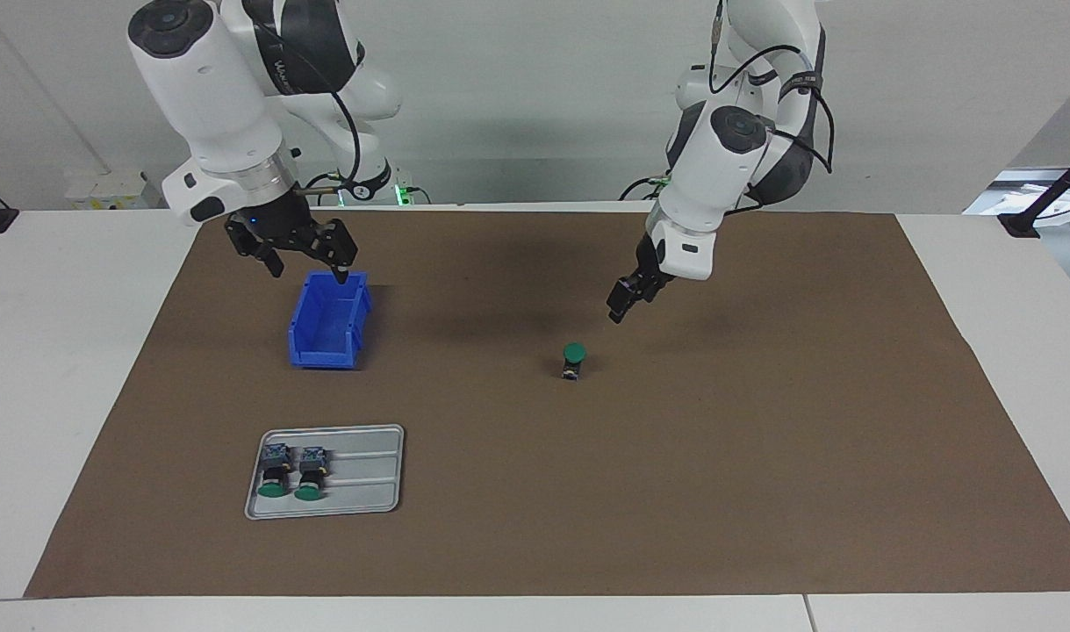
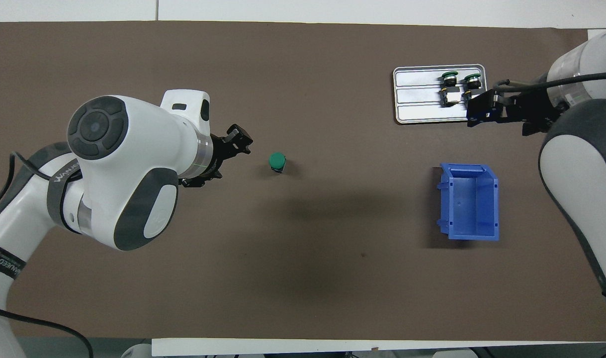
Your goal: Place and press button with both arms
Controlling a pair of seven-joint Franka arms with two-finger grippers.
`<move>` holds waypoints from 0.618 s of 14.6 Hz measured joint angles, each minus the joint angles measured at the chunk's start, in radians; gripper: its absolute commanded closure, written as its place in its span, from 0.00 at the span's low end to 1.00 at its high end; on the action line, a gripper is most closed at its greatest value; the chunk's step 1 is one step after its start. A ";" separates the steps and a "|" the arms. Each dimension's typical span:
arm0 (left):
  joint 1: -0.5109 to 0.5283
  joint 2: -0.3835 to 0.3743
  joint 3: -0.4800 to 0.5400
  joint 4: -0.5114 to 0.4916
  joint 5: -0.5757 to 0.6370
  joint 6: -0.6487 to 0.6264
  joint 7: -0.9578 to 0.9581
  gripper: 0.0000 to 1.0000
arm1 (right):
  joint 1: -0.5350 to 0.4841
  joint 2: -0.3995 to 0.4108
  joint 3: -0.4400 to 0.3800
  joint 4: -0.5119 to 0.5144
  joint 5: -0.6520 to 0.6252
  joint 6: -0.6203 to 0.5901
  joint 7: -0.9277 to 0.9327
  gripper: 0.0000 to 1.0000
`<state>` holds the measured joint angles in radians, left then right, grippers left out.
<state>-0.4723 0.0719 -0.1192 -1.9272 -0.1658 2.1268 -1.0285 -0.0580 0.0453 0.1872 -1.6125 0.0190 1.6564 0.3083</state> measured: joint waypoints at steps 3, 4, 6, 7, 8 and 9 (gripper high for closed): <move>-0.049 0.080 -0.002 0.060 0.064 -0.012 0.001 0.86 | 0.000 0.000 0.000 0.000 0.000 0.000 0.000 0.01; -0.058 0.108 -0.003 0.081 0.085 -0.019 0.002 0.89 | 0.000 0.000 0.000 0.000 0.000 0.000 0.000 0.01; -0.069 0.161 -0.003 0.127 0.107 -0.023 0.004 0.92 | 0.000 0.000 0.000 0.000 0.000 0.000 0.000 0.01; -0.071 0.183 -0.003 0.150 0.110 -0.023 0.007 0.95 | 0.000 0.000 0.000 0.000 0.000 0.000 0.000 0.01; -0.071 0.200 -0.003 0.173 0.114 -0.023 0.011 0.98 | 0.000 0.000 0.000 0.000 0.000 0.000 0.000 0.01; -0.074 0.214 -0.003 0.189 0.120 -0.023 0.015 0.99 | 0.000 0.000 0.000 0.000 0.000 0.000 0.000 0.01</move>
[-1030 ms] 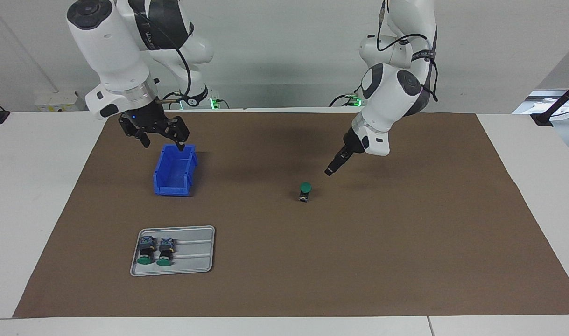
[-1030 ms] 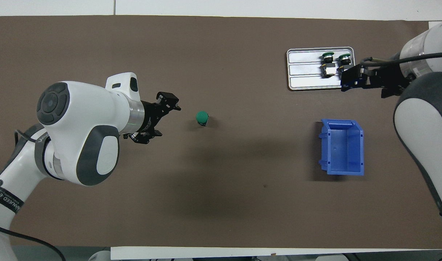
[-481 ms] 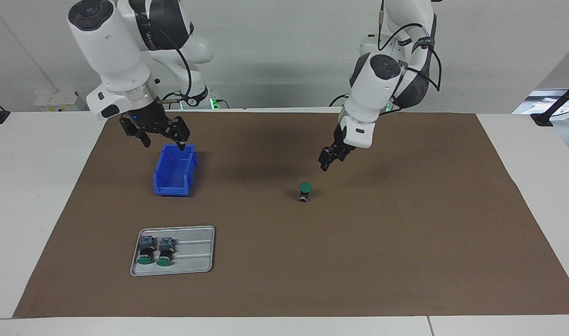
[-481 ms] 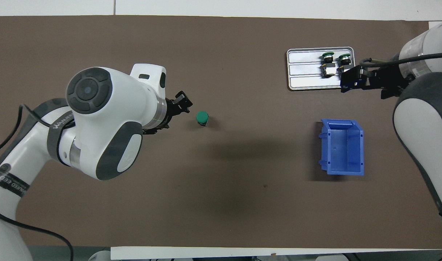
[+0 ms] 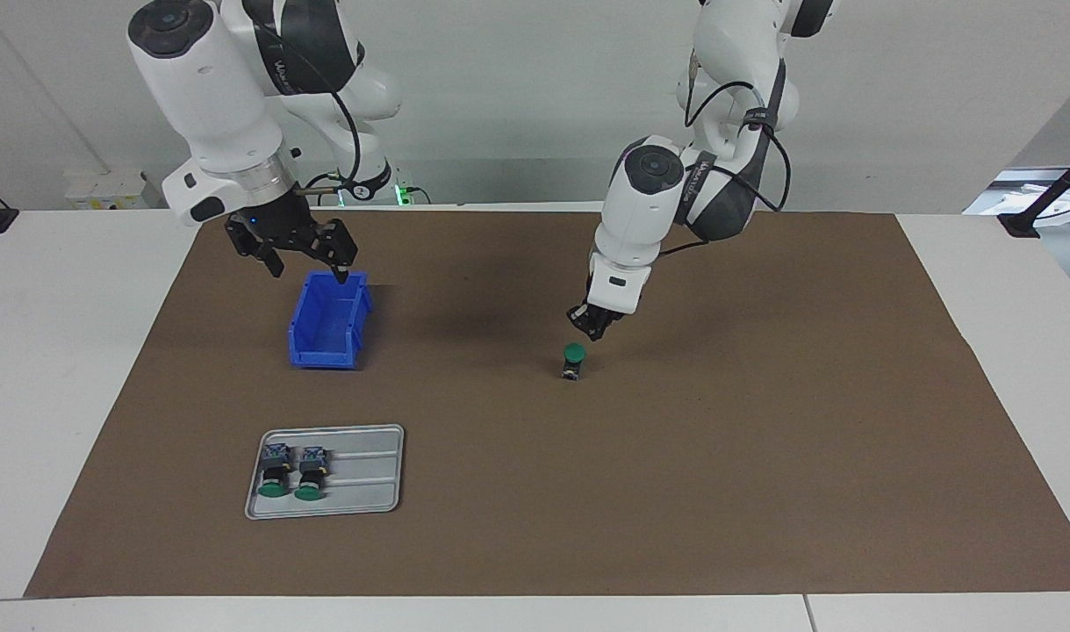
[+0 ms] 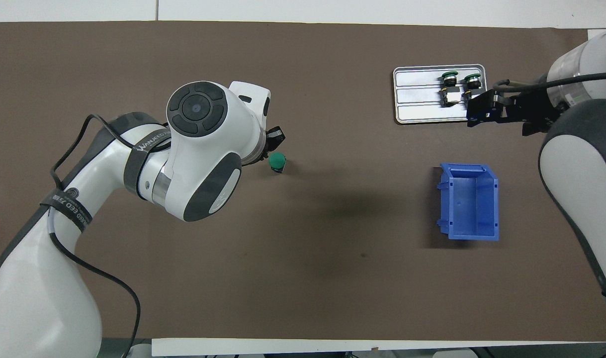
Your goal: Place and press button with both arms
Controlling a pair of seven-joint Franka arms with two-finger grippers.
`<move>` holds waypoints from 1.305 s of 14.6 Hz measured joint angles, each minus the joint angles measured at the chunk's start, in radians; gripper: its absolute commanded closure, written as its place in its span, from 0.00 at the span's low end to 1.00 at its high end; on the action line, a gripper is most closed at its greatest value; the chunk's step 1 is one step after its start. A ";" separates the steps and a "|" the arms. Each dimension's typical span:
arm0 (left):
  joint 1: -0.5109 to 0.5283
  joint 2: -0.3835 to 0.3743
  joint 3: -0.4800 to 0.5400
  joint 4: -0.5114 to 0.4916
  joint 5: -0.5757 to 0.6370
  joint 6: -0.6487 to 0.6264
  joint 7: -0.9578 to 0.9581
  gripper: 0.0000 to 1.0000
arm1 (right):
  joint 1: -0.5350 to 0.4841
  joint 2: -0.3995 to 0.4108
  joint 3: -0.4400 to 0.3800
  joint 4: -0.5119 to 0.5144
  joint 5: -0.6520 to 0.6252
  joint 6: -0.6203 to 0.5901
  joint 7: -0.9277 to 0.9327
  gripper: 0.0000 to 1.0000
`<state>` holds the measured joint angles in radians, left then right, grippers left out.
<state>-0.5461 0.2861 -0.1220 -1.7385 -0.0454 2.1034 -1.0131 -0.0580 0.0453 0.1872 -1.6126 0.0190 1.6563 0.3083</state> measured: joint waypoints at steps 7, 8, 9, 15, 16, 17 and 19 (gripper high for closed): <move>-0.027 0.077 0.000 0.048 0.017 0.011 0.003 1.00 | 0.000 0.000 0.000 0.000 0.000 0.000 0.000 0.01; -0.028 0.080 -0.001 0.048 0.017 0.012 0.004 1.00 | 0.000 0.000 0.000 0.000 0.000 0.000 0.000 0.01; -0.030 0.083 -0.001 0.047 0.017 0.012 0.004 1.00 | 0.000 0.000 0.000 0.000 0.000 0.000 0.000 0.01; -0.044 0.091 -0.001 0.036 0.017 0.018 0.004 1.00 | 0.000 0.000 0.000 0.000 0.000 0.000 0.000 0.01; -0.046 0.091 -0.001 0.033 0.017 0.019 0.004 1.00 | 0.000 0.000 0.000 0.000 0.000 0.000 0.000 0.01; -0.046 0.092 -0.001 0.027 0.017 0.020 0.004 1.00 | 0.000 0.000 0.000 0.000 0.000 0.000 0.000 0.01; -0.047 0.091 -0.001 0.019 0.017 0.027 0.004 1.00 | 0.000 0.000 0.000 0.000 0.000 0.000 0.000 0.01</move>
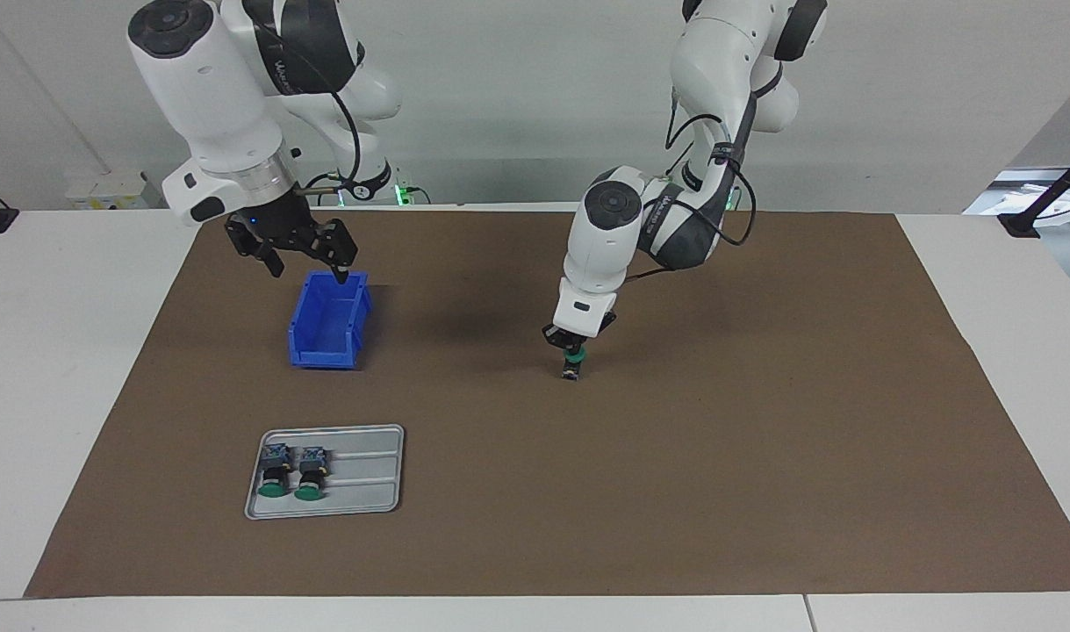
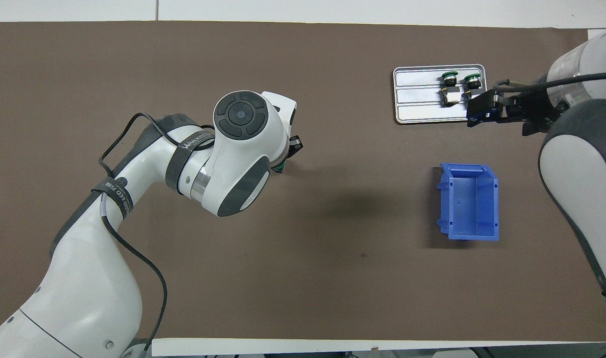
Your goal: Place and press button with both arms
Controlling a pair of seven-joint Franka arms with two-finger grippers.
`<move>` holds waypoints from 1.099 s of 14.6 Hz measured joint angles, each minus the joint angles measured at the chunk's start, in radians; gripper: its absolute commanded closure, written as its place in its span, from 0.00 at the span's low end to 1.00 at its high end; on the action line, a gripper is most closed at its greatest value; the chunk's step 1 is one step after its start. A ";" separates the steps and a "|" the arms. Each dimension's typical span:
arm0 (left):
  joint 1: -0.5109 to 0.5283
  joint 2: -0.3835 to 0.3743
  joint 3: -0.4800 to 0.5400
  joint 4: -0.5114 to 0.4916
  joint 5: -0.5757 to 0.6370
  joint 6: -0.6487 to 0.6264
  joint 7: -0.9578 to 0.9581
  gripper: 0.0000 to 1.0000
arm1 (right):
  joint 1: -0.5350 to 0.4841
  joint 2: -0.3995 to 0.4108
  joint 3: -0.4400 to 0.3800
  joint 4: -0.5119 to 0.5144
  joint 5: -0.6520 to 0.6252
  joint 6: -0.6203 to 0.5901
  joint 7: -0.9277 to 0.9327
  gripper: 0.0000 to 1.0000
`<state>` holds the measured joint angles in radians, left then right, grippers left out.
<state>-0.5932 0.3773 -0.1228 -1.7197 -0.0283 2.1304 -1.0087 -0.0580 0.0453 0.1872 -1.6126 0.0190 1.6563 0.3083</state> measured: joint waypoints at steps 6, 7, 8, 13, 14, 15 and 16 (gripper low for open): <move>0.000 -0.003 0.000 -0.012 0.000 0.025 0.000 1.00 | 0.000 0.000 0.000 0.000 0.000 0.000 0.000 0.01; 0.000 -0.004 0.000 -0.022 0.000 0.036 0.001 1.00 | 0.000 0.000 0.000 0.000 0.000 0.000 0.000 0.01; 0.000 -0.008 0.000 -0.028 0.000 0.042 0.002 1.00 | 0.000 0.000 0.000 0.000 0.000 0.000 0.000 0.01; 0.000 -0.017 0.000 -0.040 0.000 0.059 0.003 0.93 | 0.000 0.000 0.000 0.000 0.000 0.000 0.000 0.01; 0.002 -0.025 0.001 -0.040 0.000 0.059 0.003 0.89 | 0.000 0.000 0.000 0.000 0.000 0.000 0.000 0.01; 0.008 -0.035 0.002 -0.040 0.000 0.059 0.003 0.83 | 0.000 0.000 0.000 0.000 0.000 0.000 0.000 0.01; 0.014 -0.047 0.003 -0.040 0.000 0.056 0.003 0.75 | 0.000 0.000 0.000 0.000 0.000 0.000 0.000 0.01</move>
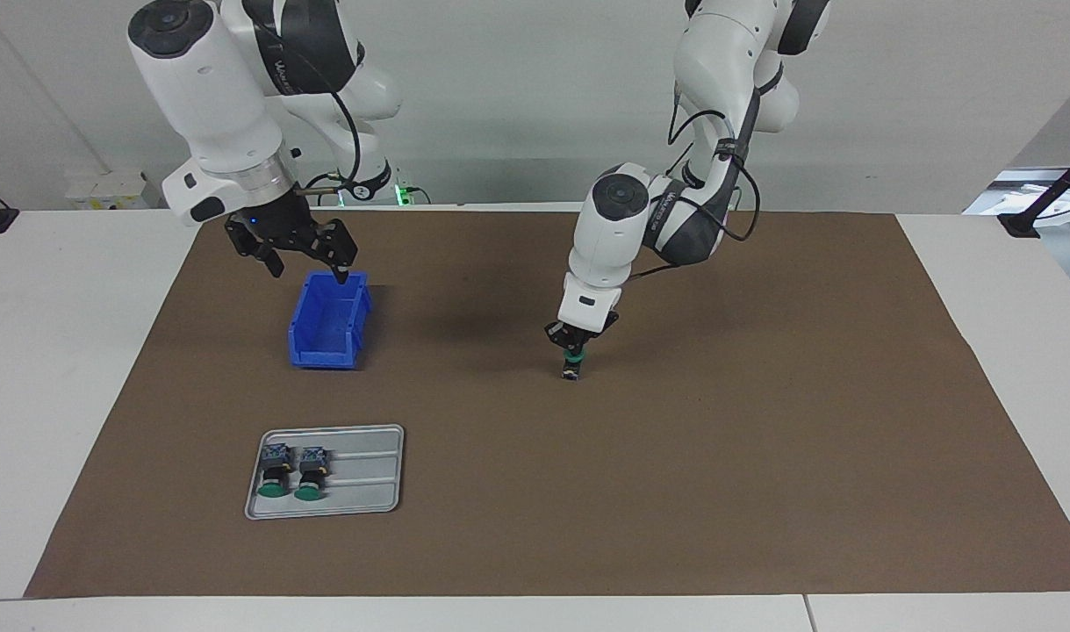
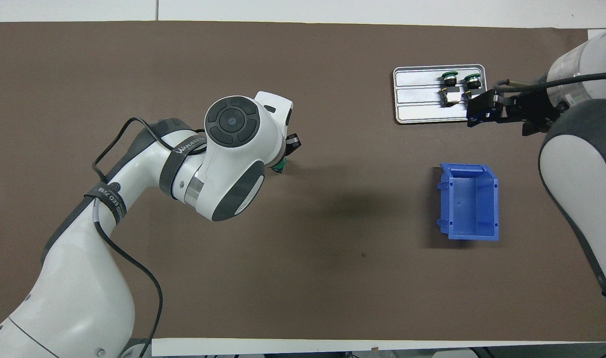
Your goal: Place and press button with both arms
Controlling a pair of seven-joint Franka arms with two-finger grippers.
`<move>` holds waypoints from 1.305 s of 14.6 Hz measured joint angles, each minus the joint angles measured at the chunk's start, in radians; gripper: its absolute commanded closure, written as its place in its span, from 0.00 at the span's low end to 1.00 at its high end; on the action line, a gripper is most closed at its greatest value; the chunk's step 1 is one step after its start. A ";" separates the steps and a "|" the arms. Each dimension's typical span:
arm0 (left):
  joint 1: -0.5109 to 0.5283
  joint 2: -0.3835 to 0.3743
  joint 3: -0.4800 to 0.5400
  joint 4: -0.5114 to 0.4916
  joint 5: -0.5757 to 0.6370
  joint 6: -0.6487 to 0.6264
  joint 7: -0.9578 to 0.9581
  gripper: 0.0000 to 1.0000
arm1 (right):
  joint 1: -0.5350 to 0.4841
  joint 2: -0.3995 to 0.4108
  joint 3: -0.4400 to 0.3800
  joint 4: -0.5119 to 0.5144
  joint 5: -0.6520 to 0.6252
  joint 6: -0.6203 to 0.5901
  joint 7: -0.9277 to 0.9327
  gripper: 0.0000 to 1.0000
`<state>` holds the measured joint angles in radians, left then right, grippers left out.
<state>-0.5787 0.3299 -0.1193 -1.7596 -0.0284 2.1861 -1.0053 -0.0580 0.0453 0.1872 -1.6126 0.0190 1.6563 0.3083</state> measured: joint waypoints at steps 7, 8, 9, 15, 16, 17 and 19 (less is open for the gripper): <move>0.137 -0.113 0.013 0.014 0.000 -0.132 0.141 0.08 | 0.002 -0.013 0.000 0.000 0.001 -0.020 -0.032 0.01; 0.169 -0.118 0.015 0.025 0.000 -0.166 0.187 0.04 | 0.012 -0.014 0.002 0.000 0.009 0.001 -0.034 0.01; 0.199 -0.121 0.017 0.037 0.000 -0.195 0.233 0.01 | 0.028 -0.008 0.004 0.000 0.023 0.020 -0.022 0.01; 0.384 -0.172 0.026 0.054 0.000 -0.342 0.536 0.01 | 0.355 0.279 0.011 0.248 -0.055 0.082 0.502 0.01; 0.413 -0.187 0.027 0.054 0.000 -0.367 0.578 0.01 | 0.410 0.355 0.011 0.322 -0.071 0.084 0.599 0.01; 0.442 -0.203 0.028 0.055 0.000 -0.394 0.622 0.01 | 0.456 0.426 0.009 0.380 -0.081 0.100 0.678 0.01; 0.482 -0.238 0.029 0.055 0.000 -0.455 0.682 0.01 | 0.519 0.536 0.008 0.436 -0.114 0.183 0.798 0.01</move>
<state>-0.0964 0.0923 -0.0908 -1.7049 -0.0283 1.7311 -0.3235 0.4607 0.5814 0.1950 -1.1770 -0.0952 1.8391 1.1061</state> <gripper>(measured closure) 0.004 0.009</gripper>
